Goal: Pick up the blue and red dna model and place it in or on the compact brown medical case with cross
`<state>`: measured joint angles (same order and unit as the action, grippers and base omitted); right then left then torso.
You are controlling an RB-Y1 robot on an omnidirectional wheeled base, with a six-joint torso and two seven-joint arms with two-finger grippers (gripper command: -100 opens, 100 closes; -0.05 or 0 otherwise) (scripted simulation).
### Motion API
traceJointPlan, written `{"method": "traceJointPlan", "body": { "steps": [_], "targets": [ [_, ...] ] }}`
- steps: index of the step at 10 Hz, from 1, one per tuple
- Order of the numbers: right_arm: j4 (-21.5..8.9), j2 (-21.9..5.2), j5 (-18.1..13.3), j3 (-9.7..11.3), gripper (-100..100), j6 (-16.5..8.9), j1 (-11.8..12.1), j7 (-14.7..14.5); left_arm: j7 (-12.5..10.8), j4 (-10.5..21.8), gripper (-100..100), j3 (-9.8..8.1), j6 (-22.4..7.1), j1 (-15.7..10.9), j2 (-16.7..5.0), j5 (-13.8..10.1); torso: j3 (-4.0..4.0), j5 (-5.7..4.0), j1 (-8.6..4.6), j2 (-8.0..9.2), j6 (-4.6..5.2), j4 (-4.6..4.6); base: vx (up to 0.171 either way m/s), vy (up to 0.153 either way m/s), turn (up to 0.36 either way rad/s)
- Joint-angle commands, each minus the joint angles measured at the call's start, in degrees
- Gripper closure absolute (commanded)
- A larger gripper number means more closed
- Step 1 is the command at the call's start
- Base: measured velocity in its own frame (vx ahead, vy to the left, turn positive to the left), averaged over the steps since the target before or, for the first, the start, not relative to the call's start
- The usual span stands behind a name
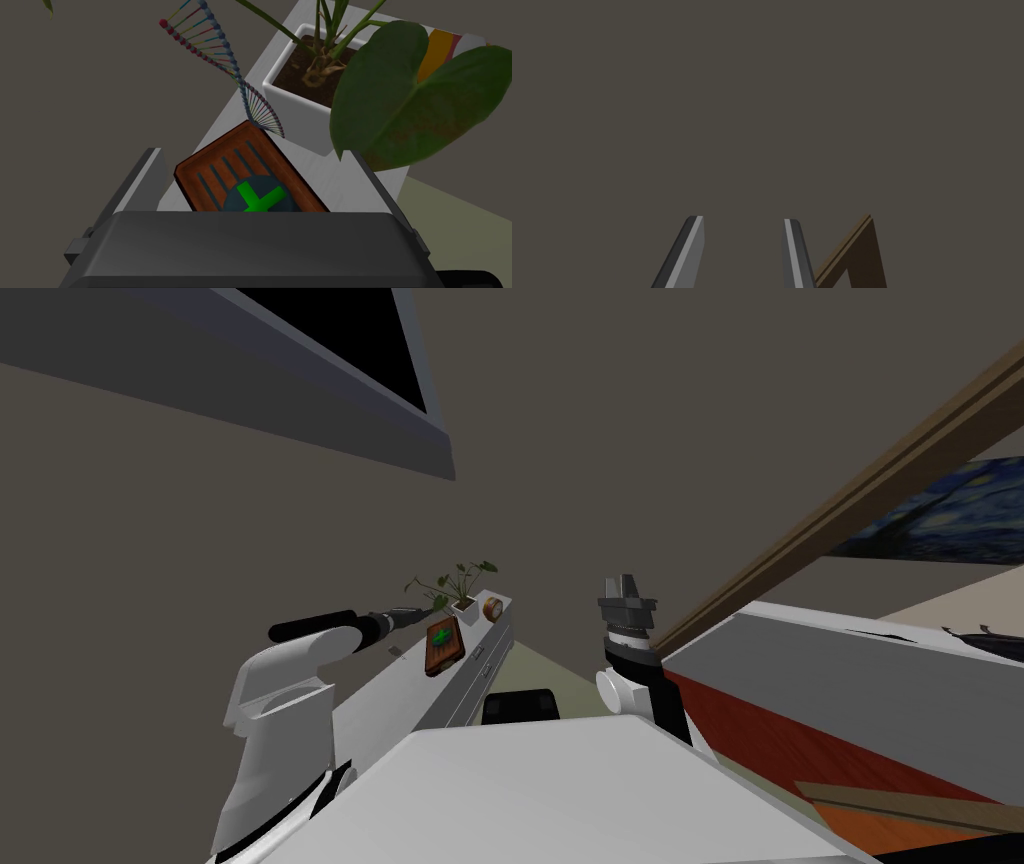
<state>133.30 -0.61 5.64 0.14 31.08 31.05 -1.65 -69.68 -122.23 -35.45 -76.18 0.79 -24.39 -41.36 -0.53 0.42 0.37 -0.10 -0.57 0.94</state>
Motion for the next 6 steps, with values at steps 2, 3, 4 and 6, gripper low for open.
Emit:
{"method": "traceJointPlan", "body": {
  "steps": [2, 3, 4, 6],
  "targets": [
    [0.0, 0.0, 0.0, 0.0, 0, 0.0, 0.0, 0.0, -0.9, -1.5, -100, -0.43, -1.2, 0.1, -0.5, -0.4, 0.00, 0.00, 0.01, 0.00, 0.00, 0.00, 0.020, 0.002, -0.001],
    [0.0, 0.0, 0.0, 0.0, 0, 0.0, 0.0, 0.0, -1.1, -1.6, 0, -0.49, -1.5, 0.1, -0.6, -0.4, 0.01, 0.01, 0.02, 0.03, 0.00, 0.00, 0.000, 0.000, 0.000],
    [0.0, 0.0, 0.0, 0.0, 0, 0.0, 0.0, 0.0, -1.0, -1.6, 0, -0.49, -1.4, 0.1, -0.6, -0.4, 0.03, 0.01, 0.02, 0.07, 0.00, -0.01, 0.000, 0.000, 0.000],
    [0.0, 0.0, 0.0, 0.0, 0, 0.0, 0.0, 0.0, -1.0, -1.6, 0, -0.49, -1.4, 0.1, -0.6, -0.4, 0.05, 0.01, 0.02, 0.09, 0.00, -0.02, 0.000, 0.000, 0.000]
  ]
}}
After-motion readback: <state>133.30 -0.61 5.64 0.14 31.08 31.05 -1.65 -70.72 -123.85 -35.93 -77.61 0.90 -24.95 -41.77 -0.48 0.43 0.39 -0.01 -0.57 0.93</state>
